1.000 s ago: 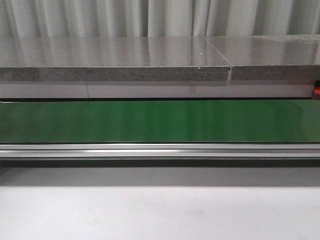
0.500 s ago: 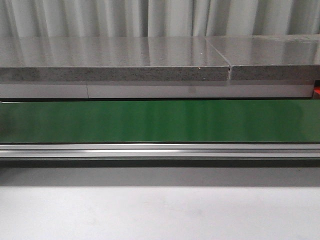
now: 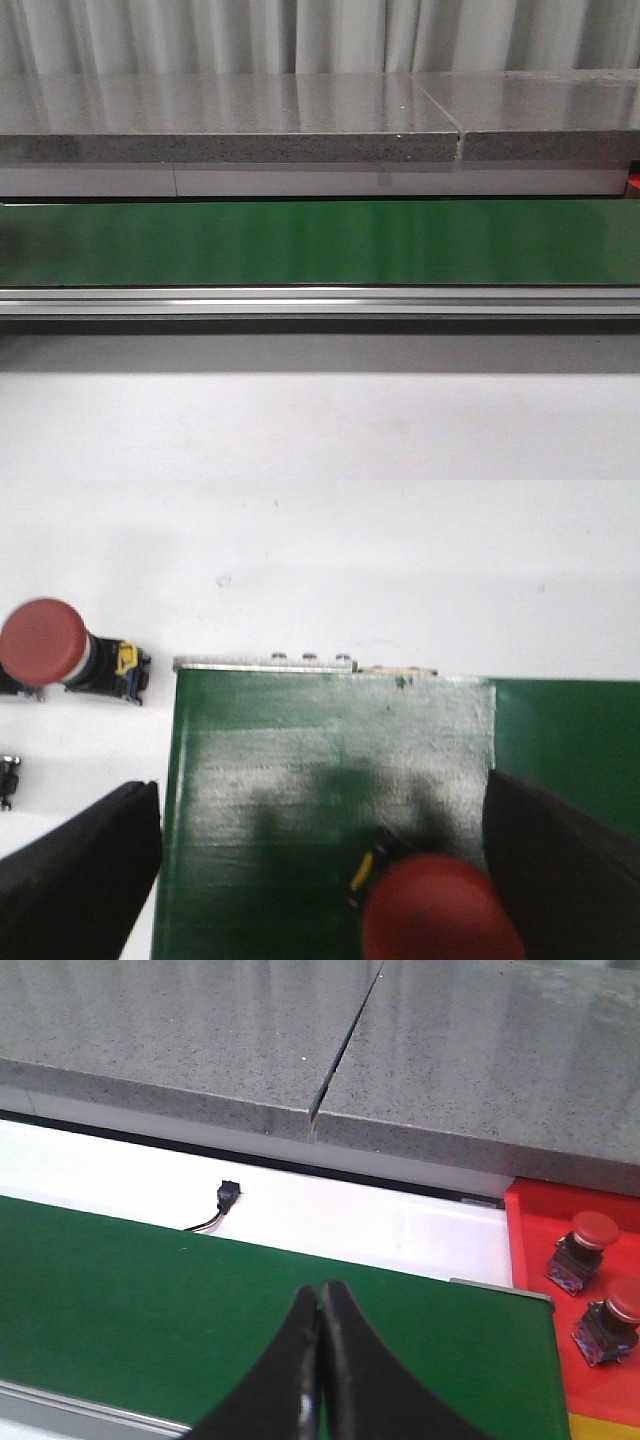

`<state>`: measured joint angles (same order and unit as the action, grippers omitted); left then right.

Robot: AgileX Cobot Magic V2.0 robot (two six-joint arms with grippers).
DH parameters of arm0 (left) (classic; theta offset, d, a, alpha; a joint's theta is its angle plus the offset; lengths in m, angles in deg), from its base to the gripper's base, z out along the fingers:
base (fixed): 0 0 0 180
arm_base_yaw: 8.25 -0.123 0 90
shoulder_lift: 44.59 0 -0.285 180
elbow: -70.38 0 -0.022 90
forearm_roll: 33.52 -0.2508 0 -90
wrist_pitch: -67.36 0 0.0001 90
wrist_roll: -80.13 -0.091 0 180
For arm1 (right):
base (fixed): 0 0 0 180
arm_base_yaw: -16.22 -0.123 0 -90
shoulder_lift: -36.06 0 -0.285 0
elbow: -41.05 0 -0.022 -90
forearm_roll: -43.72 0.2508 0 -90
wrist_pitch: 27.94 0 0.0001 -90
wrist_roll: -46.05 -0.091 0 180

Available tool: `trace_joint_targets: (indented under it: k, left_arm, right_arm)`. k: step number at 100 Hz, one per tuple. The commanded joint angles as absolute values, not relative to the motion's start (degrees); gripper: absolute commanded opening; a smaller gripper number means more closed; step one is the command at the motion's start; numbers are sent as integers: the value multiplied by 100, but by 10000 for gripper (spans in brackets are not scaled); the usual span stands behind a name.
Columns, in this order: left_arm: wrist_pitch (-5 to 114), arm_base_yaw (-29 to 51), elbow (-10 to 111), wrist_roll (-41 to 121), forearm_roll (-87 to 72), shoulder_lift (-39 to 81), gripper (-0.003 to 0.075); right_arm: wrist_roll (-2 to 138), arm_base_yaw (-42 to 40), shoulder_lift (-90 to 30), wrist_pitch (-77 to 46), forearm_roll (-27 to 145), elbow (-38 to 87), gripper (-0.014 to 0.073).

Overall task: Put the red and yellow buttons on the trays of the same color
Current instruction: 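Grasp the red push-button with the left gripper and lift it, then lower the red button onto the green belt and open the left gripper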

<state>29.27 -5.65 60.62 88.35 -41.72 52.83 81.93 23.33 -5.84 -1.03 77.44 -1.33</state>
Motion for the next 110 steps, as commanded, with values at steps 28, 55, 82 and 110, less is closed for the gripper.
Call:
trace_joint_targets:
  k: [28,55,82,110]
  left_arm:
    - [3032,-833,6818,8846,-4127,5072,629]
    - [2894,-1813,6818,8869,-3994,5226,629]
    - [2772,-2674,6818,8869,-3994,5665,629]
    - [3032,-3033,6818,8869,-3994,6268,629]
  right_arm:
    - [8248,2329,-578,-445,7859,5,-66]
    - [8248,2329,-578,-445,7859,5,-66]
    - [8248,2329,-578,-445,7859,5,-66]
    - [8248,2329,-578,-445,7859,5,-66]
